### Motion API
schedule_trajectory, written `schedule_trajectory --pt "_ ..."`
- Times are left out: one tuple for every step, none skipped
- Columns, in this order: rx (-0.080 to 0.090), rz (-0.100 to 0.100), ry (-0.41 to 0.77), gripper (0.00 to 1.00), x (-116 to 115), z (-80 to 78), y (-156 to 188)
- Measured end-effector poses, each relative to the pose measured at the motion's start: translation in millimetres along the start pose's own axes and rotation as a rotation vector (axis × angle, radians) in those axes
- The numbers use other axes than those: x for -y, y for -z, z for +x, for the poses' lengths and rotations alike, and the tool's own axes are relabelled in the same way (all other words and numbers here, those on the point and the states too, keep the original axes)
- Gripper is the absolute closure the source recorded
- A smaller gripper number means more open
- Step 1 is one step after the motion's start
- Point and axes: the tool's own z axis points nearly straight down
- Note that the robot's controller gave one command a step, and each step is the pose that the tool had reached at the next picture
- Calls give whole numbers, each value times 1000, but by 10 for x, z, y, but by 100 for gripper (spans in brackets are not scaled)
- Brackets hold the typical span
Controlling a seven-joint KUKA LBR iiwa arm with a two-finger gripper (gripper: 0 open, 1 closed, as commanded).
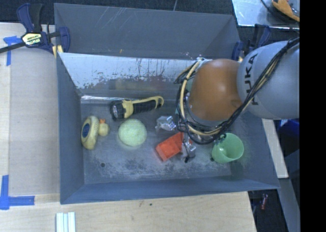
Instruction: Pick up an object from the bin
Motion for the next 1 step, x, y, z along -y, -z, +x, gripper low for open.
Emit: schedule_trajectory --pt "1 -3 -217 100 -26 415 -57"
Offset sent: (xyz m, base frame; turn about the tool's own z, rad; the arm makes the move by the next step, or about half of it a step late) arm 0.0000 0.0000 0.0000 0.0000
